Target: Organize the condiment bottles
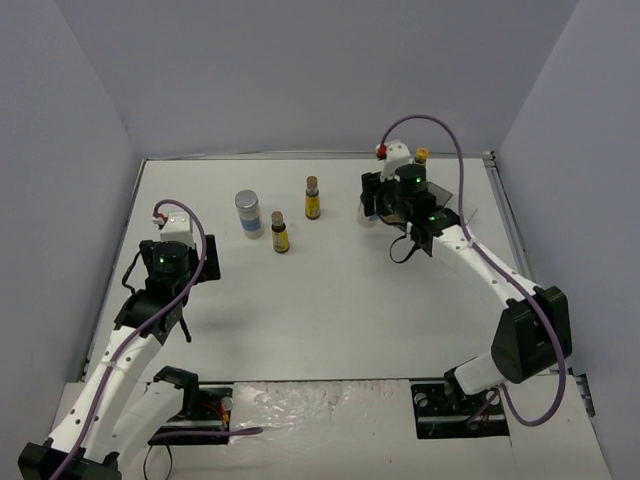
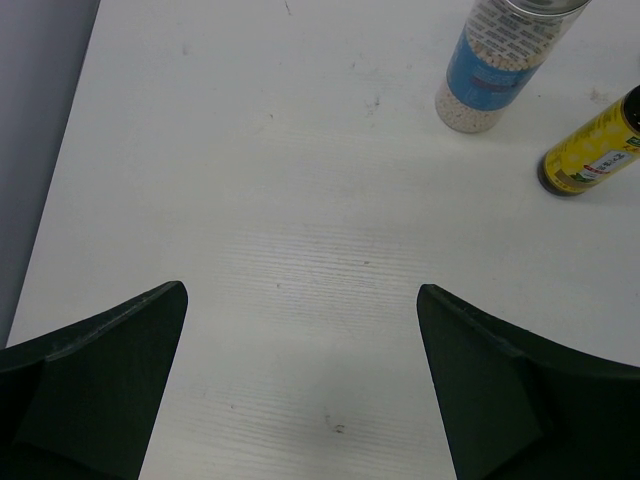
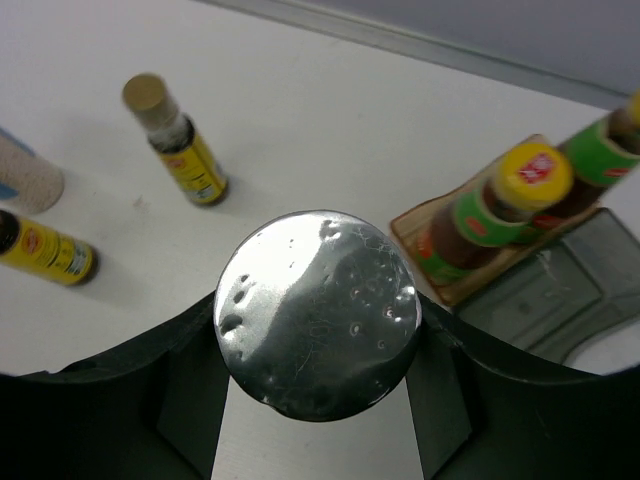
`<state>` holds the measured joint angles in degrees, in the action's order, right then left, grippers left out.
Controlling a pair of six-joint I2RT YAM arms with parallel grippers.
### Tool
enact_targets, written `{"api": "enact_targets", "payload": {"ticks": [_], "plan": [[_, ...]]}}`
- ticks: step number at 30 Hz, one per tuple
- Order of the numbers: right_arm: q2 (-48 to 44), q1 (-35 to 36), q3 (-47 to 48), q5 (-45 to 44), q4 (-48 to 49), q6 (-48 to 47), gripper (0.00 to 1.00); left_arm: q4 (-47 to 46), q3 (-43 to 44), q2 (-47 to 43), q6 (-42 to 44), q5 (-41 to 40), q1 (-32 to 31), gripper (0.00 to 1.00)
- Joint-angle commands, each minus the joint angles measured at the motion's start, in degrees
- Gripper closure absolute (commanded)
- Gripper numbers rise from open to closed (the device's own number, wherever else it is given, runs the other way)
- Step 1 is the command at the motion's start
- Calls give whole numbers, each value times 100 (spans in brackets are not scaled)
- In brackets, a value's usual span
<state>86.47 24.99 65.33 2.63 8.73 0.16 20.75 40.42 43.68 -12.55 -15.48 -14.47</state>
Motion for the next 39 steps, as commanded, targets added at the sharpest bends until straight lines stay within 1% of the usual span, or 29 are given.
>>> {"api": "enact_targets", "payload": {"ticks": [1,6,12,18,25,33,39], "plan": [[-718,-555,333,-606,129,213,100,-265,124,27,41,-26,-64,3],[-553,-1567,742,-634,60,336,100,-275,123,36,34,-25,-92,3],[164,-2100,1274,-615,233,362,100,-282,115,35,51,-9,-108,3],[832,-2366,1494,-611,699,375,100,-282,119,44,77,-39,-108,3],[1425,-2411,1649,-580,1069,233,100,-274,124,86,77,-27,-108,3],[1743,-2462,1363,-664,1711,89,100,-281,132,139,93,24,-100,3],[1972,-2464,1248,-713,1912,128,100,-282,132,199,94,61,-100,3]]}}
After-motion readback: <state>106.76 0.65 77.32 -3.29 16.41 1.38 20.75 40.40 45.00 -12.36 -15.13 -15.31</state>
